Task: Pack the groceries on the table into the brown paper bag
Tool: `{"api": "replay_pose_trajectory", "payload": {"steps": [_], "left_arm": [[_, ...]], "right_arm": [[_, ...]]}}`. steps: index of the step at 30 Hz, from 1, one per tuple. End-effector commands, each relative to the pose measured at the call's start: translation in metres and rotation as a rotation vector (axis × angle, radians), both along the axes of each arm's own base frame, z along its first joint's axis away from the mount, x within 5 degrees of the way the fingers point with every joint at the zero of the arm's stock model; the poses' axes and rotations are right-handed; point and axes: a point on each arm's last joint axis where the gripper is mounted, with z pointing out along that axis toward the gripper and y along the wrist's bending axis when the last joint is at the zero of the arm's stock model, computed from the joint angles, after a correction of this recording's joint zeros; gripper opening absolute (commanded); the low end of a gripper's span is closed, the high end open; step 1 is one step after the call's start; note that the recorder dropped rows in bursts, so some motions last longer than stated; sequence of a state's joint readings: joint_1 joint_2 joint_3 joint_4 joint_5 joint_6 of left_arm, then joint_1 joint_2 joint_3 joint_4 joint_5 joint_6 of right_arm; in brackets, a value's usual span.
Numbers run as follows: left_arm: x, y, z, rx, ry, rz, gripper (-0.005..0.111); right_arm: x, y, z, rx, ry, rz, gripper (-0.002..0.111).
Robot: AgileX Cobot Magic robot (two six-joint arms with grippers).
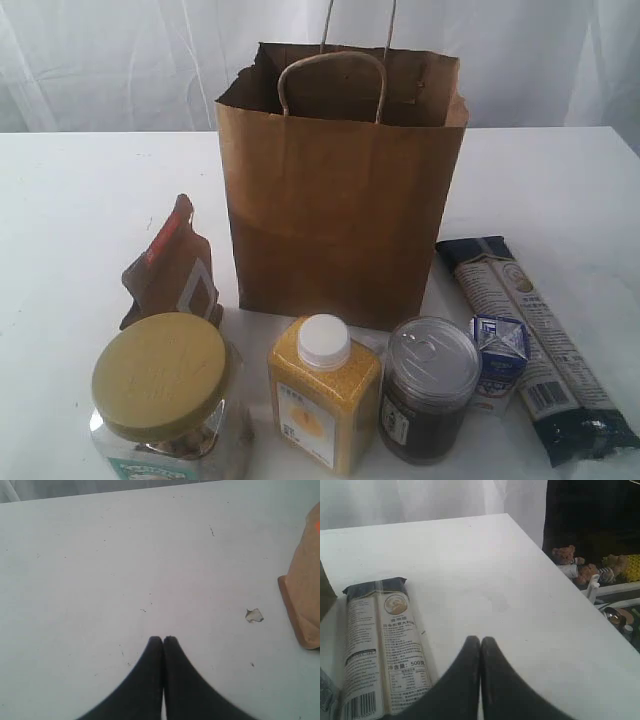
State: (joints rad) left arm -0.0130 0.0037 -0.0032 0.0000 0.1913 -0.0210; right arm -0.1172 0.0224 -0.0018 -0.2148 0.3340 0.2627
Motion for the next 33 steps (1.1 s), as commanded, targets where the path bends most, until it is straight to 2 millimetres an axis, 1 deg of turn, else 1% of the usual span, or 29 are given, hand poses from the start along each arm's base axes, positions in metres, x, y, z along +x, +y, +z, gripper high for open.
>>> {"api": "replay_pose_trajectory", "payload": {"steps": [1,8,12,14,17,19,20,22,23,24,27,28,30,33], "left_arm": [[0.000,0.000,-0.001,0.000,-0.004,0.002,0.000],[0.000,0.000,-0.001,0.000,-0.004,0.002,0.000],[0.000,0.000,-0.001,0.000,-0.004,0.002,0.000],[0.000,0.000,-0.001,0.000,-0.004,0.002,0.000],[0.000,0.000,-0.001,0.000,-0.004,0.002,0.000],[0.000,0.000,-0.001,0.000,-0.004,0.002,0.000],[0.000,0.000,-0.001,0.000,-0.004,0.002,0.000],[0.000,0.000,-0.001,0.000,-0.004,0.002,0.000],[0.000,0.000,-0.001,0.000,-0.004,0.002,0.000],[0.000,0.000,-0.001,0.000,-0.004,0.002,0.000],[0.000,0.000,-0.001,0.000,-0.004,0.002,0.000],[0.000,0.000,-0.001,0.000,-0.004,0.002,0.000],[0.000,0.000,-0.001,0.000,-0.004,0.002,0.000],[0.000,0.000,-0.001,0.000,-0.004,0.002,0.000]], "right_arm": [[0.000,0.000,0.000,0.000,-0.003,-0.007,0.000],[0.000,-0.001,0.001,-0.020,-0.013,-0.006,0.000],[0.002,0.002,0.006,0.063,-0.085,0.010,0.000],[0.002,0.003,0.010,0.058,-0.133,0.019,0.000],[0.004,0.005,0.024,0.035,-0.279,0.047,0.000],[0.003,0.007,0.036,0.048,-0.420,0.072,0.000],[0.001,0.008,0.043,0.124,-0.512,0.081,0.000],[-0.003,0.008,0.058,0.337,-0.708,0.111,0.000],[-0.006,0.008,0.064,0.396,-0.783,0.129,0.000],[-0.010,0.008,0.071,0.414,-0.867,0.154,0.000],[-0.020,0.010,0.084,0.364,-1.042,0.203,0.000],[-0.022,0.010,0.086,0.341,-1.073,0.201,0.000],[-0.022,0.008,0.086,0.312,-1.078,0.178,0.000],[-0.021,0.008,0.086,0.319,-1.070,0.174,0.000]]}}
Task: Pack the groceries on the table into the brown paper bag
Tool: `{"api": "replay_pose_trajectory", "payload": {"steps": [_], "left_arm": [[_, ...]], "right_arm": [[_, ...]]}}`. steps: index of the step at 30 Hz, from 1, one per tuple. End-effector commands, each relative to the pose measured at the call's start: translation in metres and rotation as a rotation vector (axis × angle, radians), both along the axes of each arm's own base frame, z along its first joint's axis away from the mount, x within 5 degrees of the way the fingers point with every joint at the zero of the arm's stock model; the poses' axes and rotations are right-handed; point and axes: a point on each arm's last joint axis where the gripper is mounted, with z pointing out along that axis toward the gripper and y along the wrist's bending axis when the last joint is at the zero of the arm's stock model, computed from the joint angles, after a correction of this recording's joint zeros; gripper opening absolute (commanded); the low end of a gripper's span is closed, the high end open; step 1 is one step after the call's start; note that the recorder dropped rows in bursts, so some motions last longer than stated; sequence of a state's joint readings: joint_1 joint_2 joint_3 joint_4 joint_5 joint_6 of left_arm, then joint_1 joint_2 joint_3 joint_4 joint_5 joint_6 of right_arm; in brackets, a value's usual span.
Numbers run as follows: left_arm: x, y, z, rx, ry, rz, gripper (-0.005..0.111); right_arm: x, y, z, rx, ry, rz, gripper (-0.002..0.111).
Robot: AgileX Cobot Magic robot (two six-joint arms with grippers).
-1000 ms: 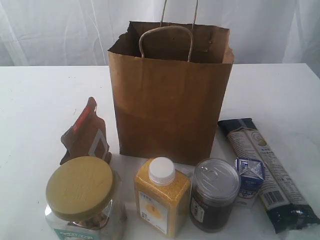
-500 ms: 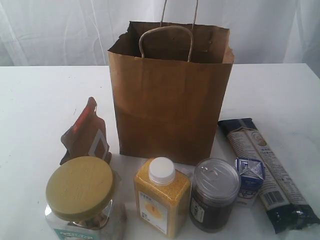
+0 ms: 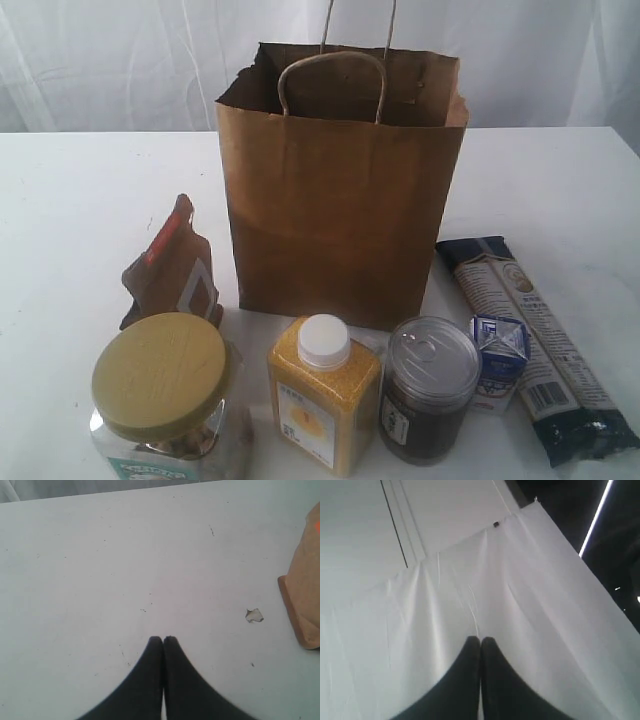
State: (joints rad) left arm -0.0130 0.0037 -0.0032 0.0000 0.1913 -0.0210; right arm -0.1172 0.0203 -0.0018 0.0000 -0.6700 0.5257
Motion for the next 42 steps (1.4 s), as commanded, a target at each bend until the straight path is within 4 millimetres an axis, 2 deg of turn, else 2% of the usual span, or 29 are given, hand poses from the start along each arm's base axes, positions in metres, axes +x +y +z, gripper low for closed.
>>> {"api": "replay_pose_trajectory", "payload": {"steps": [1,2,5,8,12,15,19,21,23,26,28,29,31,33,34,36,37,39,42], "left_arm": [[0.000,0.000,-0.001,0.000,-0.004,0.002,0.000],[0.000,0.000,-0.001,0.000,-0.004,0.002,0.000],[0.000,0.000,-0.001,0.000,-0.004,0.002,0.000],[0.000,0.000,-0.001,0.000,-0.004,0.002,0.000],[0.000,0.000,-0.001,0.000,-0.004,0.002,0.000],[0.000,0.000,-0.001,0.000,-0.004,0.002,0.000],[0.000,0.000,-0.001,0.000,-0.004,0.002,0.000],[0.000,0.000,-0.001,0.000,-0.004,0.002,0.000],[0.000,0.000,-0.001,0.000,-0.004,0.002,0.000],[0.000,0.000,-0.001,0.000,-0.004,0.002,0.000],[0.000,0.000,-0.001,0.000,-0.004,0.002,0.000],[0.000,0.000,-0.001,0.000,-0.004,0.002,0.000],[0.000,0.000,-0.001,0.000,-0.004,0.002,0.000],[0.000,0.000,-0.001,0.000,-0.004,0.002,0.000],[0.000,0.000,-0.001,0.000,-0.004,0.002,0.000],[0.000,0.000,-0.001,0.000,-0.004,0.002,0.000],[0.000,0.000,-0.001,0.000,-0.004,0.002,0.000],[0.000,0.000,-0.001,0.000,-0.004,0.002,0.000],[0.000,0.000,-0.001,0.000,-0.004,0.002,0.000]], "right_arm": [[-0.002,-0.001,0.001,0.000,-0.026,-0.020,0.000],[-0.002,-0.002,0.002,0.016,-0.029,-0.019,0.000],[-0.008,-0.007,0.030,0.105,-0.105,-0.013,0.000],[-0.018,-0.010,0.076,0.140,-0.211,-0.020,0.000],[-0.026,-0.006,0.159,-0.013,-0.379,-0.124,0.000],[-0.025,-0.002,0.216,-0.130,-0.499,-0.211,0.000],[-0.003,-0.003,0.263,-0.266,-0.497,-0.393,0.000],[0.025,-0.006,0.274,-0.337,-0.403,-0.482,0.000],[0.063,-0.011,0.272,-0.411,-0.230,-0.522,0.000],[0.126,-0.018,0.243,-0.576,0.141,-0.532,0.000],[0.174,-0.022,0.205,-0.747,0.478,-0.484,0.000],[0.192,-0.024,0.186,-0.827,0.619,-0.448,0.000],[0.230,-0.028,0.131,-0.923,0.966,-0.280,0.000],[0.259,-0.031,0.075,-0.964,1.267,-0.106,0.000],[0.267,-0.032,0.049,-0.982,1.408,-0.020,0.000],[0.271,-0.031,0.018,-0.985,1.623,0.136,0.000],[0.271,-0.028,0.009,-0.976,1.710,0.207,0.000],[0.267,-0.022,0.005,-0.935,1.815,0.312,0.000],[0.256,-0.006,0.022,-0.882,1.861,0.466,0.000]]}}
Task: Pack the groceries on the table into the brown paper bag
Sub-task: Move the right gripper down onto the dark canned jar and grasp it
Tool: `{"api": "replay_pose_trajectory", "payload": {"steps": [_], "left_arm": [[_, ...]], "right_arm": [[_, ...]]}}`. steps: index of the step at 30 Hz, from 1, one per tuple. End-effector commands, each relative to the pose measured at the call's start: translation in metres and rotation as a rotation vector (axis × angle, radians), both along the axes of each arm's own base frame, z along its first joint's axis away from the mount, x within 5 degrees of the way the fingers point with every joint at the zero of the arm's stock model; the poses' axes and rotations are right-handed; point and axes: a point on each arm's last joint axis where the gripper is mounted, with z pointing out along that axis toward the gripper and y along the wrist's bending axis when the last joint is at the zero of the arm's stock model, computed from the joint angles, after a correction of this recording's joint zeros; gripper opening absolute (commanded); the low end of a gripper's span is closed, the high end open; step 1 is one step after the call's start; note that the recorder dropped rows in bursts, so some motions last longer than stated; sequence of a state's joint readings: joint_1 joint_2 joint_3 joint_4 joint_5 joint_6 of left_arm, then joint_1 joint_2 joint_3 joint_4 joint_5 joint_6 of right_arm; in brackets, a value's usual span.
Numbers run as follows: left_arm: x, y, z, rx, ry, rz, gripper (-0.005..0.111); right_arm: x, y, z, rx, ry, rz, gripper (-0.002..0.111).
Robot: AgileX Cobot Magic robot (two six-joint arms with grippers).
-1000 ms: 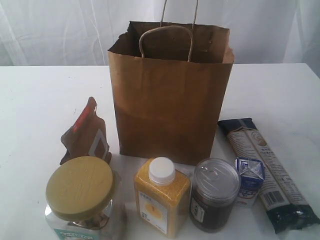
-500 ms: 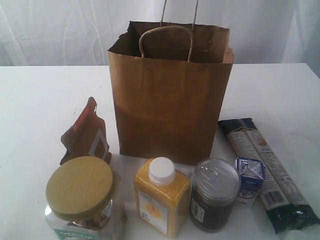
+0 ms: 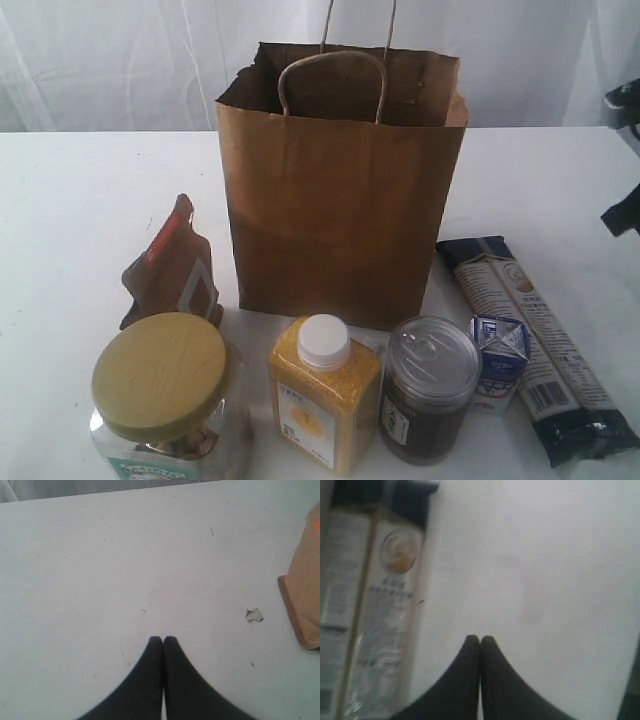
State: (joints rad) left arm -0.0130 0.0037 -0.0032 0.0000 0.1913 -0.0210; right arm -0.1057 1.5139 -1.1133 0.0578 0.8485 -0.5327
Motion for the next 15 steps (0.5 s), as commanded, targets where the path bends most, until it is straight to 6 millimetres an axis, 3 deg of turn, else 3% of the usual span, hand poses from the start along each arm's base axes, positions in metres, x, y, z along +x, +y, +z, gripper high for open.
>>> {"api": "replay_pose_trajectory", "payload": {"steps": [1,5,8,11,15], "left_arm": [[0.000,0.000,-0.001,0.000,-0.004,0.002,0.000],[0.000,0.000,-0.001,0.000,-0.004,0.002,0.000],[0.000,0.000,-0.001,0.000,-0.004,0.002,0.000],[0.000,0.000,-0.001,0.000,-0.004,0.002,0.000],[0.000,0.000,-0.001,0.000,-0.004,0.002,0.000]], "right_arm": [[-0.016,0.027,0.033,0.166,0.111,0.034,0.000],[-0.030,0.068,0.070,0.418,0.023,0.152,0.000],[-0.051,0.103,0.083,0.457,0.036,0.380,0.000],[-0.066,0.135,0.078,0.383,0.079,0.524,0.000],[-0.083,0.166,0.055,0.280,0.179,0.674,0.000]]}}
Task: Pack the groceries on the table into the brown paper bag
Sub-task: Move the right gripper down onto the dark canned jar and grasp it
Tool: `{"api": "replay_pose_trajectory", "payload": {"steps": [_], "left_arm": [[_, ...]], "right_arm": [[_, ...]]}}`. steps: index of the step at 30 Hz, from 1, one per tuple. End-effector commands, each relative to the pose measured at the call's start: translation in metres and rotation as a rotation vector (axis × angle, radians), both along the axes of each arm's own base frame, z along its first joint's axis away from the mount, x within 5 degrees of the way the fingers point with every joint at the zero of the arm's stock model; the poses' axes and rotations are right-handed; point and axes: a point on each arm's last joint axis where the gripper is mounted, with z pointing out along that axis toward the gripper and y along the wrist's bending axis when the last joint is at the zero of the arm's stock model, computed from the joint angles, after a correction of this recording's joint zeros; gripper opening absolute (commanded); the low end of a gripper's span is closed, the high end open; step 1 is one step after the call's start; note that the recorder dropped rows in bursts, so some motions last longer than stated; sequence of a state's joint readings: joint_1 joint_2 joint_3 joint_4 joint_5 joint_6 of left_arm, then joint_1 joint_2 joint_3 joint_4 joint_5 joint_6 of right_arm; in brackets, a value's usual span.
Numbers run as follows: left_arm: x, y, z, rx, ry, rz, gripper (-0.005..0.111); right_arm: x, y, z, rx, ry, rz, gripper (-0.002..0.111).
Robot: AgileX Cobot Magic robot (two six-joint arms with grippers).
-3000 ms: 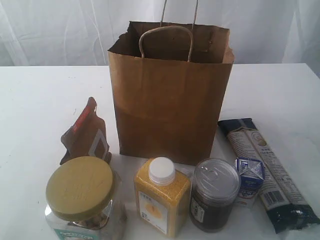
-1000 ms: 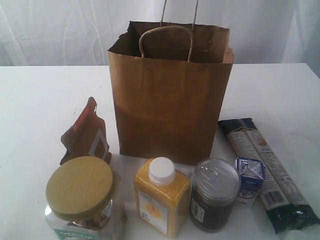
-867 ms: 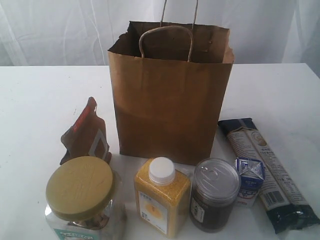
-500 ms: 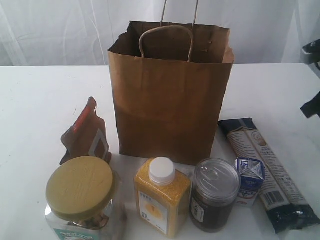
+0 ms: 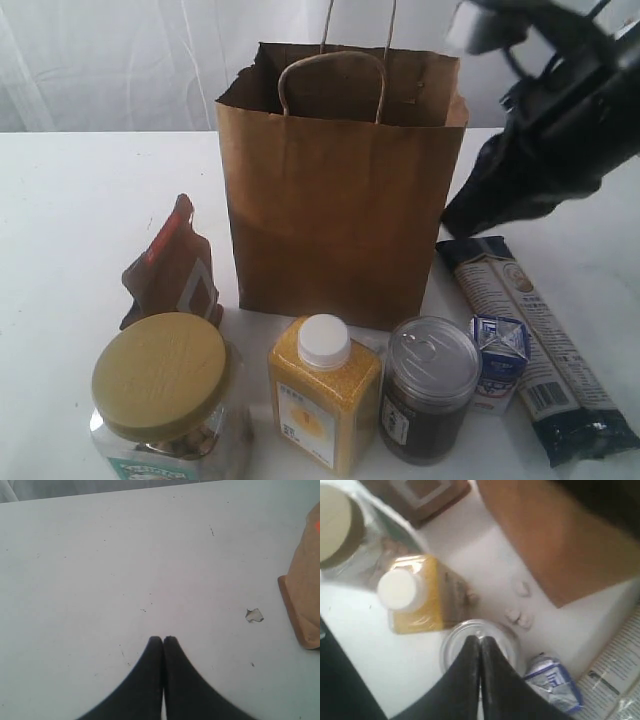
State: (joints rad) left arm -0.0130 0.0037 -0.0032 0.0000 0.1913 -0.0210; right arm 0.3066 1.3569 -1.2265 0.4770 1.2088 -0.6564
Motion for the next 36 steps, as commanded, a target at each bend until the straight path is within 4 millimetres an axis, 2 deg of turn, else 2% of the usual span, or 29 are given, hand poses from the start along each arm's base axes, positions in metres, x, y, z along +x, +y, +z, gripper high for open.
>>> {"api": "replay_pose_trajectory", "payload": {"steps": [1,6,9,12,17,19,23,29,36], "left_arm": [[0.000,0.000,-0.001,0.000,-0.004,0.002,0.000],[0.000,0.000,-0.001,0.000,-0.004,0.002,0.000],[0.000,0.000,-0.001,0.000,-0.004,0.002,0.000],[0.000,0.000,-0.001,0.000,-0.004,0.002,0.000],[0.000,0.000,-0.001,0.000,-0.004,0.002,0.000],[0.000,0.000,-0.001,0.000,-0.004,0.002,0.000],[0.000,0.000,-0.001,0.000,-0.004,0.002,0.000],[0.000,0.000,-0.001,0.000,-0.004,0.002,0.000],[0.000,0.000,-0.001,0.000,-0.004,0.002,0.000]], "right_arm": [[-0.018,0.030,-0.025,-0.122,0.043,0.186,0.000],[-0.029,0.044,-0.036,-0.223,0.021,0.292,0.000],[-0.029,0.042,-0.037,-0.274,-0.003,0.316,0.009],[-0.029,0.041,-0.038,-0.290,-0.008,0.318,0.031],[-0.034,0.038,-0.053,-0.308,0.063,0.278,0.084],[-0.035,0.037,-0.056,-0.314,0.075,0.280,0.095],[-0.034,0.037,-0.057,-0.313,0.073,0.278,0.097],[-0.025,0.041,-0.055,-0.285,-0.024,0.240,0.097],[-0.008,0.033,-0.054,-0.350,-0.135,0.005,0.097]]}}
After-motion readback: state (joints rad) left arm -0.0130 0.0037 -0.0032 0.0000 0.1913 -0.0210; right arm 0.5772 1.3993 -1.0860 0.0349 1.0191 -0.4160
